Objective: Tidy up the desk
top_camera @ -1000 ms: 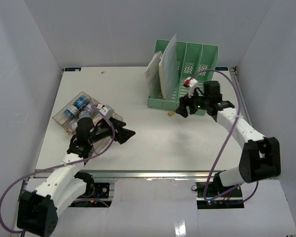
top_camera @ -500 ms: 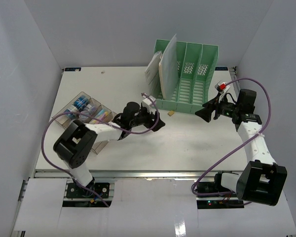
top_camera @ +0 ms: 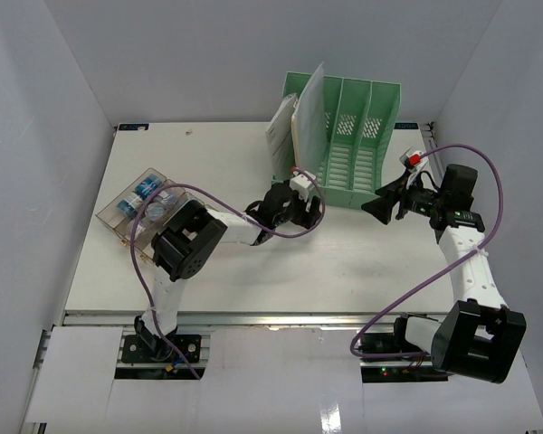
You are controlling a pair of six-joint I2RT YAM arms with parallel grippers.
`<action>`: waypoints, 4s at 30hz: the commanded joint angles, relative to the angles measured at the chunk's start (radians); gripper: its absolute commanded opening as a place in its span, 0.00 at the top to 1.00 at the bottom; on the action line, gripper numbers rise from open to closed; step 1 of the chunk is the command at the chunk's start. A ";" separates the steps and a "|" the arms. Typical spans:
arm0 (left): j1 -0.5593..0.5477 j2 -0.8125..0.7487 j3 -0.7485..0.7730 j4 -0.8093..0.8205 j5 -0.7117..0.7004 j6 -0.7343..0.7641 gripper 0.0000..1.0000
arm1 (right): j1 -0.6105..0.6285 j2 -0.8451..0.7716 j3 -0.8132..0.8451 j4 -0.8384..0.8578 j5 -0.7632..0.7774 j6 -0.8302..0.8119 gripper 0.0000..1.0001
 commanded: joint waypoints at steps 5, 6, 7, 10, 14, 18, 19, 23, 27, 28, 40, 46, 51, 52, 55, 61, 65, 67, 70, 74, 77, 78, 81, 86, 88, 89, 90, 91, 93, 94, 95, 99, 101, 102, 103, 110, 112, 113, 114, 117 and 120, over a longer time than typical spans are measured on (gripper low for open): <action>-0.027 0.069 0.107 0.000 -0.134 0.052 0.16 | -0.016 -0.017 -0.003 0.030 -0.033 -0.003 0.24; -0.027 0.076 0.114 -0.003 -0.136 0.056 0.16 | -0.017 -0.017 -0.003 0.029 -0.034 -0.003 0.24; -0.027 0.081 0.120 -0.007 -0.137 0.059 0.16 | -0.019 -0.017 -0.002 0.029 -0.034 -0.003 0.24; -0.027 0.095 0.140 -0.029 -0.151 0.063 0.17 | -0.020 -0.015 -0.002 0.030 -0.035 -0.003 0.24; -0.027 0.112 0.161 -0.054 -0.163 0.068 0.21 | -0.024 -0.015 -0.003 0.031 -0.035 -0.003 0.24; -0.027 0.126 0.180 -0.072 -0.156 0.071 0.28 | -0.028 -0.014 -0.003 0.030 -0.036 -0.003 0.24; -0.027 0.130 0.185 -0.076 -0.155 0.070 0.30 | -0.029 -0.013 -0.003 0.031 -0.036 -0.003 0.24; -0.027 0.139 0.199 -0.091 -0.157 0.063 0.34 | -0.037 -0.009 -0.006 0.033 -0.039 -0.001 0.24; -0.027 0.147 0.210 -0.112 -0.168 0.061 0.38 | -0.043 -0.008 -0.010 0.037 -0.044 0.002 0.24; -0.027 0.149 0.213 -0.116 -0.169 0.061 0.40 | -0.045 -0.008 -0.011 0.039 -0.045 0.003 0.24; -0.030 0.096 0.116 -0.053 -0.174 0.035 0.63 | -0.064 -0.002 -0.025 0.056 -0.048 0.011 0.25; -0.040 -0.051 -0.019 -0.012 -0.134 0.022 0.68 | -0.076 -0.002 -0.036 0.068 -0.055 0.018 0.25; -0.041 -0.265 -0.186 -0.034 -0.112 -0.016 0.72 | -0.080 0.000 -0.048 0.080 -0.068 0.024 0.25; -0.041 -0.306 -0.213 -0.055 -0.111 -0.022 0.73 | -0.080 0.001 -0.050 0.082 -0.069 0.025 0.25; -0.039 -0.471 -0.275 -0.151 -0.126 -0.033 0.77 | -0.080 0.004 -0.058 0.085 -0.064 0.024 0.25; 0.029 -0.768 -0.360 -0.445 -0.189 -0.092 0.80 | -0.082 -0.005 -0.072 0.085 -0.054 0.026 0.25; 0.177 -0.954 -0.397 -0.632 -0.192 -0.174 0.82 | -0.082 -0.026 -0.093 0.096 -0.046 0.025 0.25; 0.245 -1.017 -0.425 -0.700 -0.192 -0.182 0.82 | -0.082 -0.035 -0.106 0.099 -0.044 0.026 0.25; 0.347 -1.086 -0.443 -0.766 -0.198 -0.157 0.81 | -0.082 -0.043 -0.118 0.103 -0.039 0.025 0.25; 0.432 -1.079 -0.474 -0.810 -0.187 -0.117 0.81 | -0.082 -0.048 -0.130 0.104 -0.028 0.017 0.25; 0.457 -1.050 -0.502 -0.793 -0.154 -0.109 0.80 | -0.082 -0.050 -0.137 0.100 -0.019 0.010 0.25; 0.465 -1.035 -0.505 -0.788 -0.138 -0.107 0.80 | -0.082 -0.052 -0.138 0.099 -0.014 0.004 0.25; 0.485 -1.012 -0.498 -0.784 -0.147 -0.094 0.79 | -0.082 -0.052 -0.143 0.097 -0.009 0.000 0.25; 0.529 -0.952 -0.489 -0.775 -0.105 -0.103 0.41 | -0.082 -0.043 -0.142 0.093 0.000 -0.009 0.25; 0.535 -0.937 -0.486 -0.777 -0.097 -0.106 0.25 | -0.082 -0.039 -0.142 0.090 0.003 -0.013 0.25; 0.536 -0.934 -0.484 -0.779 -0.096 -0.106 0.20 | -0.082 -0.038 -0.141 0.090 0.004 -0.015 0.25; 0.536 -0.938 -0.483 -0.780 -0.095 -0.105 0.16 | -0.082 -0.038 -0.141 0.088 0.005 -0.018 0.25; 0.537 -0.943 -0.482 -0.779 -0.094 -0.104 0.13 | -0.082 -0.037 -0.140 0.085 0.006 -0.020 0.25; 0.537 -0.958 -0.485 -0.777 -0.090 -0.104 0.09 | -0.082 -0.035 -0.140 0.082 0.006 -0.023 0.25; 0.537 -0.967 -0.485 -0.775 -0.072 -0.099 0.08 | -0.082 -0.035 -0.139 0.079 0.006 -0.026 0.24; 0.537 -0.975 -0.485 -0.773 -0.052 -0.094 0.06 | -0.082 -0.035 -0.138 0.076 0.006 -0.030 0.24; 0.537 -1.065 -0.491 -0.751 0.054 -0.053 0.02 | -0.083 -0.041 -0.132 0.052 0.019 -0.048 0.22; 0.537 -1.136 -0.512 -0.717 0.141 -0.042 0.02 | -0.085 -0.049 -0.126 0.029 0.049 -0.073 0.13; 0.537 -1.164 -0.532 -0.701 0.176 -0.042 0.02 | -0.090 -0.057 -0.124 0.021 0.058 -0.083 0.09; 0.537 -1.197 -0.545 -0.681 0.218 -0.043 0.02 | -0.102 -0.069 -0.126 0.016 0.065 -0.090 0.10; 0.537 -1.376 -0.605 -0.579 0.429 -0.064 0.02 | -0.199 -0.108 -0.144 0.013 0.006 -0.088 0.10; 0.537 -1.404 -0.614 -0.577 0.439 -0.069 0.02 | -0.211 -0.109 -0.141 0.014 0.025 -0.065 0.10; 0.537 -1.415 -0.617 -0.578 0.438 -0.069 0.02 | -0.213 -0.109 -0.137 0.014 0.041 -0.054 0.10; 0.536 -1.421 -0.618 -0.583 0.436 -0.069 0.02 | -0.219 -0.108 -0.133 0.012 0.065 -0.048 0.10; 0.536 -1.450 -0.624 -0.595 0.427 -0.067 0.02 | -0.237 -0.099 -0.122 0.014 0.132 -0.002 0.10; 0.537 -1.475 -0.630 -0.596 0.419 -0.066 0.02 | -0.267 -0.103 -0.118 0.021 0.169 0.028 0.10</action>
